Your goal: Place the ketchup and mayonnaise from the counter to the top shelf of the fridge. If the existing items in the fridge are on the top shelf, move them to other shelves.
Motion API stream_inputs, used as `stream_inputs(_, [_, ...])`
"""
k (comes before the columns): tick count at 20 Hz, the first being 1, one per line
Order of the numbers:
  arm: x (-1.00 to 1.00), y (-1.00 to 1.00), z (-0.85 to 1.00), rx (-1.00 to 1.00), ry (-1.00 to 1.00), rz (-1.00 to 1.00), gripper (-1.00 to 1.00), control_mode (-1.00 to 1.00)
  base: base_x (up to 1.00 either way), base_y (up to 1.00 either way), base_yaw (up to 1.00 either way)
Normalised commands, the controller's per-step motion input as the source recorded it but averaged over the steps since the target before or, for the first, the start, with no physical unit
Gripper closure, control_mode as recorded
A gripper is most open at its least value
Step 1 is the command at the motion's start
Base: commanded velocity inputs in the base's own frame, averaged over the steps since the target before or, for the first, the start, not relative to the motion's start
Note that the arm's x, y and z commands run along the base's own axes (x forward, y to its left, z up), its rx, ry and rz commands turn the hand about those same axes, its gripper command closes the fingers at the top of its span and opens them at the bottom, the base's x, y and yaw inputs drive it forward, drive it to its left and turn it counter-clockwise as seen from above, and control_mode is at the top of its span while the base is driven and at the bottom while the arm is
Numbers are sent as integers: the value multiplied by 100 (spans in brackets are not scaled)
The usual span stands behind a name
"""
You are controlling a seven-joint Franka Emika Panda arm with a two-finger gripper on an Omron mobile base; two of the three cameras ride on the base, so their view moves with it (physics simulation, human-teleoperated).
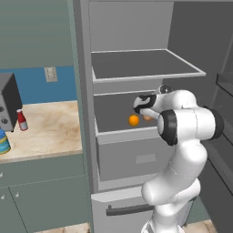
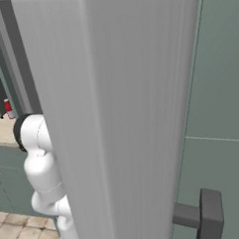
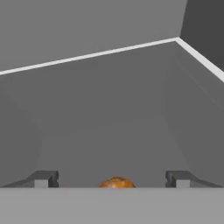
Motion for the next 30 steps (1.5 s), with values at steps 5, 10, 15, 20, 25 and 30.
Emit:
stream_inputs(5, [-77, 0, 80, 0, -13, 0, -100, -100, 0, 0, 0])
stream_inputs(10, [-100, 0, 81, 0, -14, 0, -100, -100, 0, 0, 0])
stream_inputs(15, [-100, 0, 91, 0, -2, 0, -100, -100, 0, 0, 0])
stream_inputs(20, [-100, 0, 100, 0, 3, 0, -100, -100, 0, 0, 0])
stream_inputs(25, [-100, 0, 70, -3, 15, 0, -100, -100, 0, 0, 0])
stream_inputs(30, [-100, 0, 6, -13, 20, 0, -100, -100, 0, 0, 0])
